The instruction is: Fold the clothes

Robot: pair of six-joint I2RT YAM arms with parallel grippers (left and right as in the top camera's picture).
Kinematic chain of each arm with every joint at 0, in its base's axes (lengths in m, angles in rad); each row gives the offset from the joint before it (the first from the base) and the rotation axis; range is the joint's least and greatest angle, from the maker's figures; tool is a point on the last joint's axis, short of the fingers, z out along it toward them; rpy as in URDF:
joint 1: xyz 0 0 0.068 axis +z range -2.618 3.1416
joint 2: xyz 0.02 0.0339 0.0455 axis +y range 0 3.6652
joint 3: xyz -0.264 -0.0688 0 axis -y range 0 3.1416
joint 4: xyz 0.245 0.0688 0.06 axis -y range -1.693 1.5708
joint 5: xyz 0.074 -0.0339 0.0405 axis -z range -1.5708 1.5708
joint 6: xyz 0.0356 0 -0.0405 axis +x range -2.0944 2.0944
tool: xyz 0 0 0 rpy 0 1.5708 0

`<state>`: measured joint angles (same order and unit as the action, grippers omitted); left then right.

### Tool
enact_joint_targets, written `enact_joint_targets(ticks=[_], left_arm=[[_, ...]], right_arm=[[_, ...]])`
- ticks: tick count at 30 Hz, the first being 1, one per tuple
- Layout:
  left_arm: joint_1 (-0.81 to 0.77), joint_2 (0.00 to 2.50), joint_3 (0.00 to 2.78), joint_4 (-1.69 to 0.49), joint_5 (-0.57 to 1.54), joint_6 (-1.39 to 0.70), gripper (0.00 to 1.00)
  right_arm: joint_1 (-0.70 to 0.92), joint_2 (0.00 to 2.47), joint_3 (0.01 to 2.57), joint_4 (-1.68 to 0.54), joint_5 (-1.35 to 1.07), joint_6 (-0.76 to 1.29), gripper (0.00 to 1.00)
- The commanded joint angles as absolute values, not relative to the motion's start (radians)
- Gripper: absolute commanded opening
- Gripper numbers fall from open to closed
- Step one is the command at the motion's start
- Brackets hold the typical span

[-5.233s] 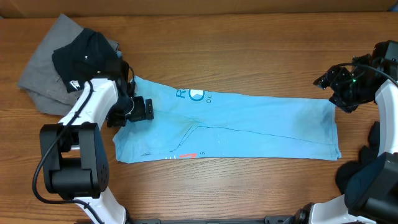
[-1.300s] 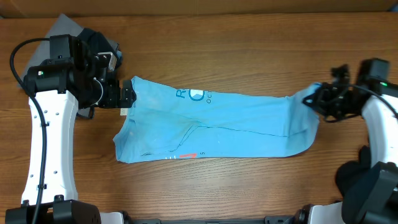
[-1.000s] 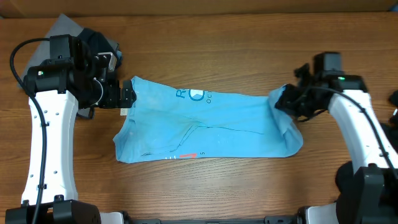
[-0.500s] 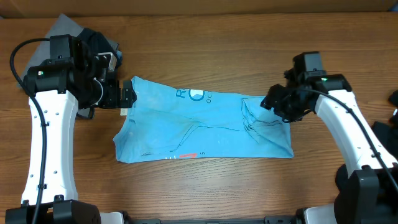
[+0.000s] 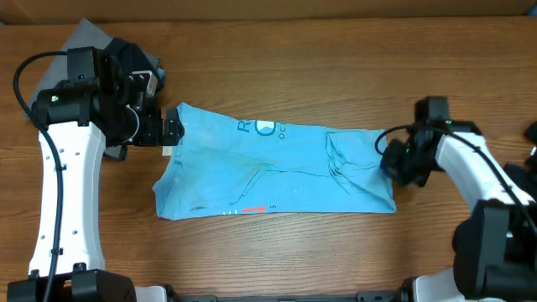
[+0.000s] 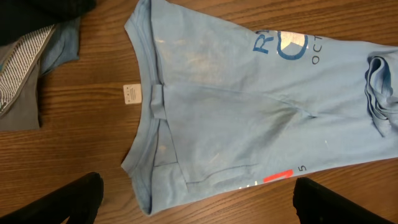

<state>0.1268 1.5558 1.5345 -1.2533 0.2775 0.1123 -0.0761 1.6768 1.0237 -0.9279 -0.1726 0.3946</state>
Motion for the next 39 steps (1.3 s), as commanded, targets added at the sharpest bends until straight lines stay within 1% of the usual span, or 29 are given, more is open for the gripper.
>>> enact_joint_targets(ticks=[1,5,7,11,13,15,18,21,23,26,29,32,34,37,39], left_arm=[[0.137,1.549,1.553,-1.256,0.289,0.131,1.0],[0.137,1.549,1.553,-1.252,0.289,0.13,1.0],[0.137,1.549,1.553,-1.248,0.29,0.126,1.0],[0.137,1.549,1.553,-1.248,0.289,0.123,1.0],[0.137,1.549,1.553,-1.248,0.289,0.123,1.0],[0.137,1.549,1.553,-1.25,0.289,0.123,1.0],[0.137,1.549,1.553,-1.252,0.289,0.123,1.0],[0.137,1.549,1.553,-1.252,0.289,0.123,1.0],[0.137,1.549,1.553,-1.251,0.289,0.123,1.0],[0.137,1.549,1.553,-1.248,0.289,0.123,1.0],[0.137,1.549,1.553,-1.245,0.289,0.123,1.0],[0.137,1.549,1.553,-1.246,0.289,0.123,1.0],[0.137,1.549,1.553,-1.249,0.289,0.123,1.0],[0.137,1.549,1.553,-1.249,0.289,0.114,1.0],[0.137,1.549,1.553,-1.248,0.29,0.108,1.0]], right_arm=[[-0.064,1.693,0.973,-0.922,-0.274,0.381,0.04],[-0.002,1.69,0.968,-0.949,-0.613,0.144,0.04],[0.028,1.686,0.968,-0.97,-0.706,0.072,0.04],[0.041,1.668,0.974,-0.952,-0.633,0.101,0.04],[0.02,1.658,0.989,-0.928,-0.565,0.154,0.04],[-0.014,1.647,1.008,-0.907,-0.551,0.178,0.04],[-0.073,1.635,1.029,-0.871,-0.551,0.198,0.09],[-0.116,1.634,1.036,-0.849,-0.543,0.186,0.18],[-0.12,1.636,1.034,-0.853,-0.506,0.187,0.19],[-0.104,1.647,1.028,-0.869,-0.38,0.219,0.19],[-0.089,1.657,0.994,-0.851,-0.303,0.292,0.15],[-0.067,1.671,0.944,-0.826,-0.329,0.319,0.11],[-0.032,1.676,0.912,-0.82,-0.376,0.303,0.1],[0.05,1.676,0.879,-0.849,-0.442,0.28,0.07],[0.133,1.676,0.869,-0.86,-0.447,0.257,0.06]])
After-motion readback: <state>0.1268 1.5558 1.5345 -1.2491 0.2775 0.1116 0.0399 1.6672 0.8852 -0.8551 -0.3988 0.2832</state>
